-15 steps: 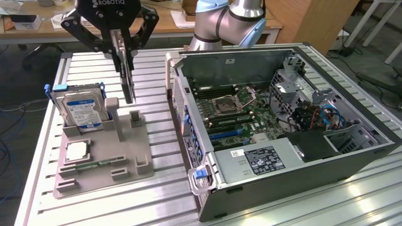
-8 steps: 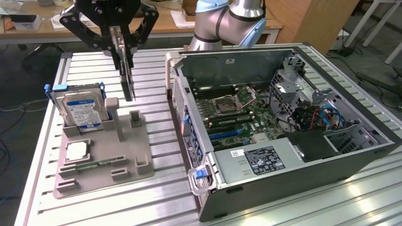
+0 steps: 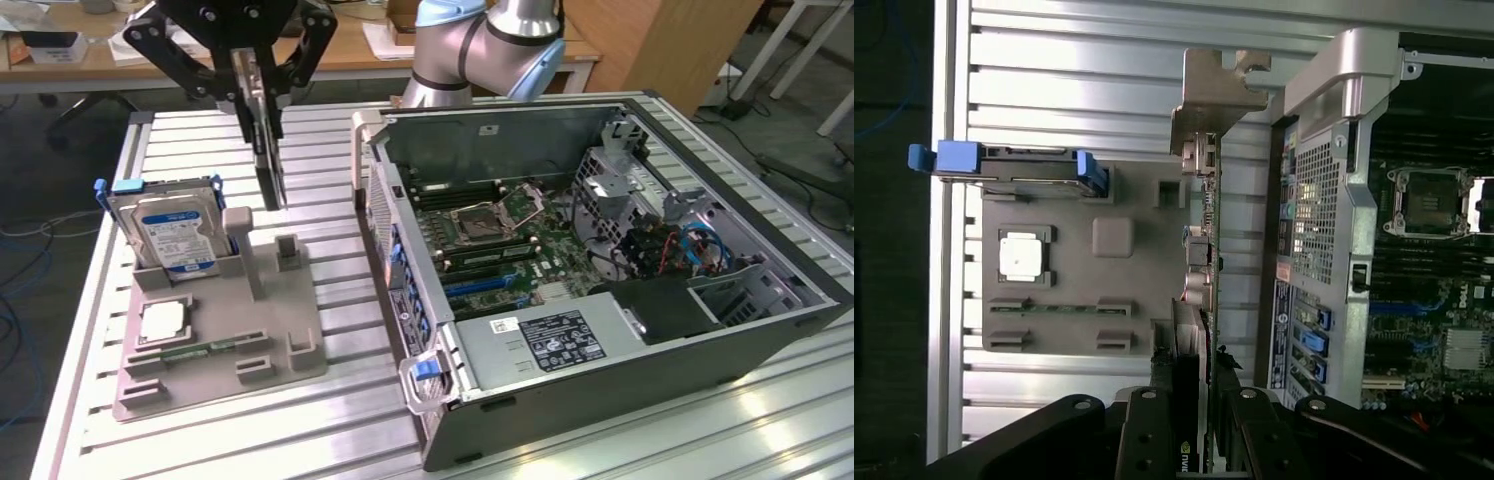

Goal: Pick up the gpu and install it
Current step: 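Pick up the gpu and move the gpu toward the slot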

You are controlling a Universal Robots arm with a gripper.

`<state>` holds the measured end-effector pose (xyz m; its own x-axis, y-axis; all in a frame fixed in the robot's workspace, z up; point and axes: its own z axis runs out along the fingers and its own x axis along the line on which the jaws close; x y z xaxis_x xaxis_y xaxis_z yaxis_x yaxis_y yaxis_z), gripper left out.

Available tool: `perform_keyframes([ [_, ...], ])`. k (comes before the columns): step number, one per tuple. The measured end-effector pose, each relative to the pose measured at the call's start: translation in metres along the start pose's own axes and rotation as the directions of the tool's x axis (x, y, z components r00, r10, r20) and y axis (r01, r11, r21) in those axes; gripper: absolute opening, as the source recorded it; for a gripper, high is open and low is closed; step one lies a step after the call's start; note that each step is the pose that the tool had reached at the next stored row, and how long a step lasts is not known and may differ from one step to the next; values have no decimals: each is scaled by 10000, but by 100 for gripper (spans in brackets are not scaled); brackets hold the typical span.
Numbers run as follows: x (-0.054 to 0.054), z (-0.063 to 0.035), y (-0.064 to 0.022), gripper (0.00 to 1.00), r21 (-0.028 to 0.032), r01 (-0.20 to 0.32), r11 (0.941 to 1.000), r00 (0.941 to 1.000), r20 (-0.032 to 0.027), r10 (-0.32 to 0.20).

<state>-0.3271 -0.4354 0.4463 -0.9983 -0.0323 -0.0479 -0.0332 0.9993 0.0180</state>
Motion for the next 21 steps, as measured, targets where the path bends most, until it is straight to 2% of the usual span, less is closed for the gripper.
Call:
perform_keyframes([
  [21,-7,-151,3,26,-8,0,10000,10000,0,0],
])
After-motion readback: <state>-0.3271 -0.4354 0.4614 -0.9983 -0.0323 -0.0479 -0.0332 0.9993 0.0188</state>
